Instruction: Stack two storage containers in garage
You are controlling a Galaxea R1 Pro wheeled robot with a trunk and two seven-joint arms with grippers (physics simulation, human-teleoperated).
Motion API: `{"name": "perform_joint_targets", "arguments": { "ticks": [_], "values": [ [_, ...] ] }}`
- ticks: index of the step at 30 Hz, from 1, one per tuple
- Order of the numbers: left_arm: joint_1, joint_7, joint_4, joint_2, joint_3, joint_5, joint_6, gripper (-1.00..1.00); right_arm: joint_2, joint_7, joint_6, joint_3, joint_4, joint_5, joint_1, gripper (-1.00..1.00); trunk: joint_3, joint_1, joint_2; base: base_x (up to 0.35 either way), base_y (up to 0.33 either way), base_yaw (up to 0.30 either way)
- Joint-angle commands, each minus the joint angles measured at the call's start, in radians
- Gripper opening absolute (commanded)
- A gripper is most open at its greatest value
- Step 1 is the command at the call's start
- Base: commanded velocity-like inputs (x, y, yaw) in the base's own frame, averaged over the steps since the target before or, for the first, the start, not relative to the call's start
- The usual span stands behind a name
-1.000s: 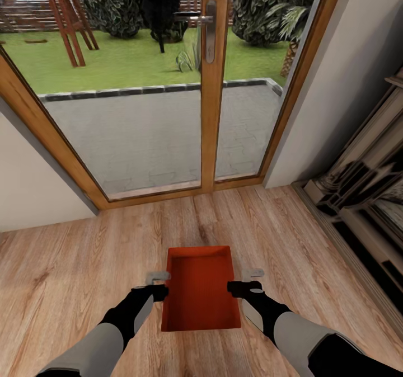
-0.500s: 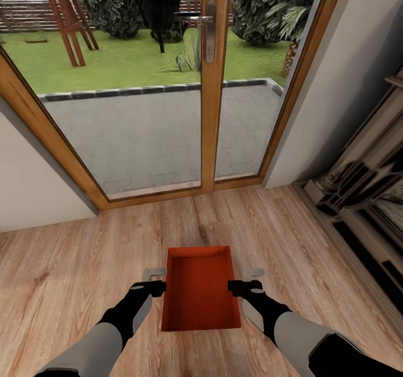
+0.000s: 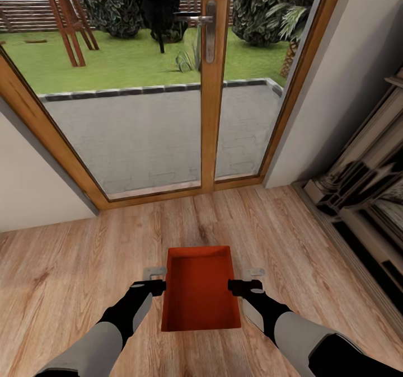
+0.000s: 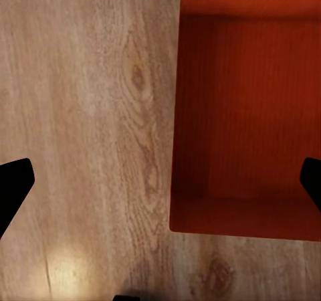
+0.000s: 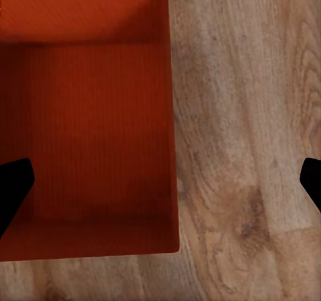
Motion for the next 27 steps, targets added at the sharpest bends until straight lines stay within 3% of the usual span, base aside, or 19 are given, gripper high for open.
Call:
{"name": "perform_joint_targets", "arguments": {
  "ticks": [1, 13, 19, 27],
  "values": [
    [0.000, 0.005, -0.002, 0.000, -0.001, 0.005, 0.005, 1.00, 0.000, -0.004, -0.003, 0.009, 0.000, -0.010, -0.001, 1.00, -0.001, 0.000, 0.000, 0.000, 0.000, 0.000],
    [0.000, 0.016, -0.016, -0.006, 0.000, 0.006, 0.006, 1.00, -0.002, -0.004, -0.003, 0.009, 0.000, -0.010, -0.001, 1.00, -0.001, 0.000, 0.000, 0.000, 0.000, 0.000],
    [0.000, 0.016, -0.020, -0.007, 0.001, 0.006, 0.007, 1.00, -0.002, -0.004, -0.004, 0.009, 0.000, -0.010, -0.001, 1.00, -0.019, 0.023, -0.042, 0.000, 0.000, 0.000],
    [0.000, 0.016, -0.073, -0.006, 0.006, 0.006, 0.007, 1.00, -0.001, -0.003, -0.004, 0.008, 0.000, -0.010, -0.001, 1.00, -0.019, 0.023, -0.042, 0.000, 0.000, 0.000]
  ]
}}
